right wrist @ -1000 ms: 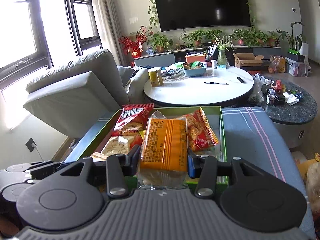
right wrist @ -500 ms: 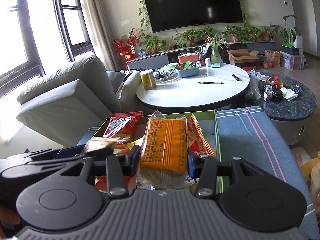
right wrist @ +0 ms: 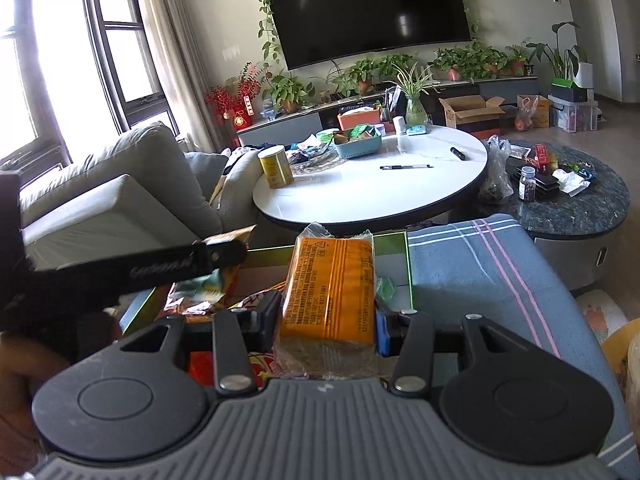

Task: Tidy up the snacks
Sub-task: 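Carry the green-bean pack and orange cake pack over the green box, then lower both packs into the box and open both grippers, then withdraw both grippers and move toward the wrapped bread packs on the cloth, then grasp the beige bread pack with the left gripper while the right gripper grasps the red-tabbed bread pack, then carry both bread packs over the green box, then lower both bread packs into the box and open both grippers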

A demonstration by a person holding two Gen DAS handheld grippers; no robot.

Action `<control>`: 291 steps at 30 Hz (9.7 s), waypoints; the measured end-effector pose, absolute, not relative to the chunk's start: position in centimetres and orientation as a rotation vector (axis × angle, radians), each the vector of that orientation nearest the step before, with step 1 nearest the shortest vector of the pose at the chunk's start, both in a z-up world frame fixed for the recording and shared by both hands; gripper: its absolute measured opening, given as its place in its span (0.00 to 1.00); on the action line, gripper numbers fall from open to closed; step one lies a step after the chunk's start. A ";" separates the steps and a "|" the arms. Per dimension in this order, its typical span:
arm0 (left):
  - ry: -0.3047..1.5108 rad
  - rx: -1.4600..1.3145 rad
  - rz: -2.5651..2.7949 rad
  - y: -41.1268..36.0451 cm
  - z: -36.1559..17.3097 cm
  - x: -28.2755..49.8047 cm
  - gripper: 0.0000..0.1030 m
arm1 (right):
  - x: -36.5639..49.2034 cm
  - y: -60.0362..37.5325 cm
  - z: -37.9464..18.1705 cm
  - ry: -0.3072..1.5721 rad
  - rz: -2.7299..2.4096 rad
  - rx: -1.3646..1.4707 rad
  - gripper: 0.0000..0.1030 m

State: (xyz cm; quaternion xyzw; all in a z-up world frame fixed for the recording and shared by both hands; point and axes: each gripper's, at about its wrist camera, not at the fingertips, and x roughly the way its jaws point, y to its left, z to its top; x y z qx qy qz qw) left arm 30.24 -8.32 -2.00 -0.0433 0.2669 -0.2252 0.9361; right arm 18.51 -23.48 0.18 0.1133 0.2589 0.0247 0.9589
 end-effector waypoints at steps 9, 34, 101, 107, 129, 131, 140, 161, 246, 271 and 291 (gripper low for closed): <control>0.518 -0.104 -0.452 -8.0 -2.8 30.4 0.62 | 18.7 -23.4 0.2 0.521 0.049 0.221 0.75; 0.493 -0.132 -0.365 -3.3 -2.1 27.6 0.66 | 20.9 -22.1 1.1 0.555 0.088 0.148 0.75; 0.735 0.010 -0.472 -2.9 -5.1 6.4 0.71 | 6.9 -22.1 -0.7 0.621 0.179 0.166 0.76; 0.823 0.072 -0.577 -4.8 -6.0 2.4 0.71 | 4.5 -22.4 -1.8 0.626 0.140 0.133 0.76; 0.895 0.131 -0.590 -9.0 -7.8 0.5 0.60 | -1.1 -25.4 -2.8 0.644 0.161 0.013 0.76; 0.892 0.128 -0.577 -8.6 -7.8 1.0 0.57 | -1.5 -26.0 -3.0 0.656 0.174 -0.011 0.76; 0.863 0.114 -0.474 -6.8 -6.8 2.3 0.59 | -4.2 -27.9 -3.7 0.723 0.255 -0.182 0.76; 0.884 0.149 -0.440 -7.7 -7.6 2.4 0.70 | -0.5 -23.8 -7.6 0.762 0.236 -0.340 0.76; 0.646 -0.042 -0.336 -2.6 -2.8 22.9 0.54 | 20.7 -17.5 -0.4 0.550 0.178 0.140 0.75; 0.606 -0.051 -0.303 -1.9 -2.0 20.7 0.70 | 18.4 -18.3 -0.1 0.540 0.129 0.191 0.76; 0.560 -0.036 -0.224 -2.1 0.0 16.0 0.80 | 12.1 -18.8 1.5 0.505 0.143 0.162 0.76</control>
